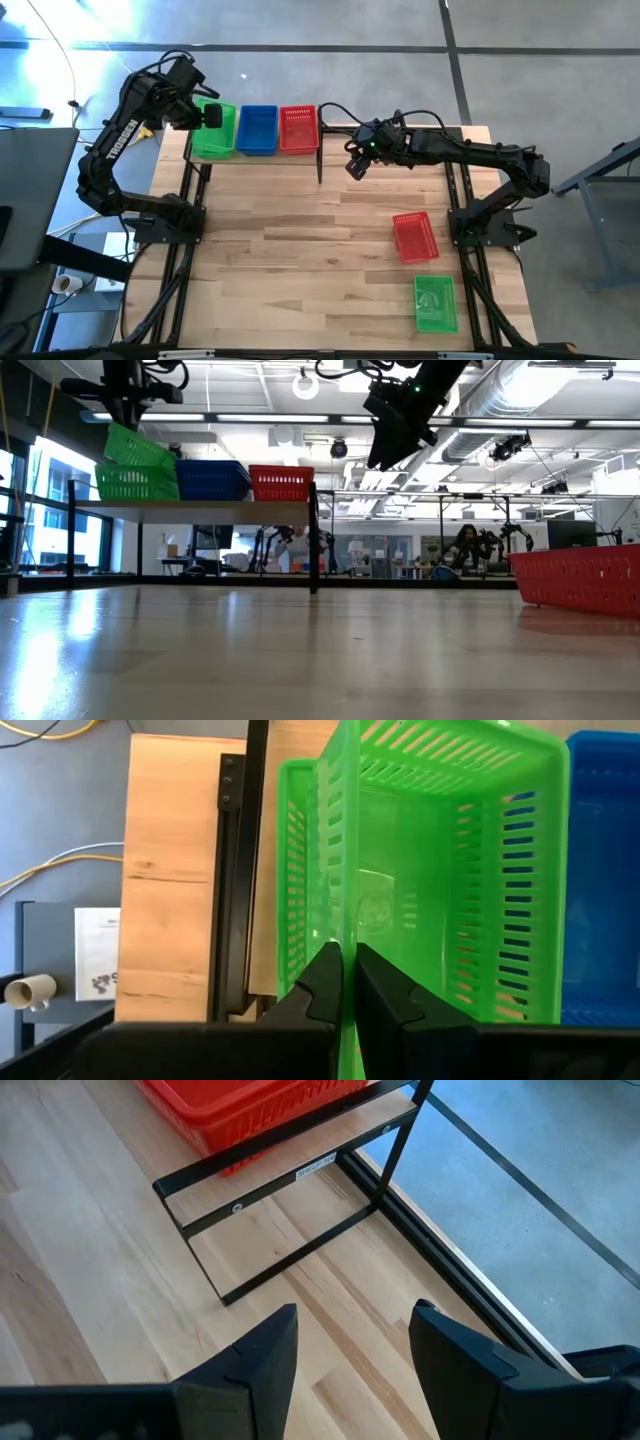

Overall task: Stack baskets on shelf by color
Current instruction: Stack the top green bin on top of the green bin on the shelf

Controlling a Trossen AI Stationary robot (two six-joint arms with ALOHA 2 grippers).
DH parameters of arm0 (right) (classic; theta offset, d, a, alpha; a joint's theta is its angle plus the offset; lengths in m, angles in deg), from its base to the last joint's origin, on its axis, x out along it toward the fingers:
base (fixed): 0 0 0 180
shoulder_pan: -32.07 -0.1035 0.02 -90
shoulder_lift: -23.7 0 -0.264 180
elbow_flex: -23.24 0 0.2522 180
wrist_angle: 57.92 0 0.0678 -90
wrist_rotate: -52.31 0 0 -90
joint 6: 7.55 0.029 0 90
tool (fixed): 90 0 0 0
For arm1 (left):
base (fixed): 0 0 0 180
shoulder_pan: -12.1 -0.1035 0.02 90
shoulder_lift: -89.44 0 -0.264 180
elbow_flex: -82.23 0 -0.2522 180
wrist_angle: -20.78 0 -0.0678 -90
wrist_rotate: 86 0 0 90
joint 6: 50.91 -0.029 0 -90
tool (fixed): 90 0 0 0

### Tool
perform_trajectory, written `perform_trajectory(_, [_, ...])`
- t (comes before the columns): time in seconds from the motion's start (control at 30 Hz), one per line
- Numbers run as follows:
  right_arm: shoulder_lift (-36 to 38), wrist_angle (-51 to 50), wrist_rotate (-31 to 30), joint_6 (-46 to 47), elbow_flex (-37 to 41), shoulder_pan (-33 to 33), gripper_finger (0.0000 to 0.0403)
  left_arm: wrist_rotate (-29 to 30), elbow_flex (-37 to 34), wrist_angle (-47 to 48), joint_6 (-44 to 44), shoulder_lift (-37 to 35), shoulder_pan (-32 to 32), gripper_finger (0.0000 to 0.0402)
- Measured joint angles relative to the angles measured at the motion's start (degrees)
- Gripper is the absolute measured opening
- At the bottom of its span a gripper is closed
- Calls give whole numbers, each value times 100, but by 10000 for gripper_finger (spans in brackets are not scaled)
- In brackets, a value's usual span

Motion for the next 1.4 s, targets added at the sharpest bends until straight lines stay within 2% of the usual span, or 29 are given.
perform_trajectory(0.57, [0,-2,0,-23,0,0,177,-81,-18,-2,108,32,-44,4])
perform_trajectory(1.07, [0,0,-2,-25,0,0,177,-59,-720,-297,304,31,-44,6])
perform_trajectory(1.23, [0,0,-2,-34,0,0,177,356,-734,-291,304,31,-42,9])
perform_trajectory(1.4, [0,0,-2,-34,0,0,177,638,-734,-287,356,31,-44,28])
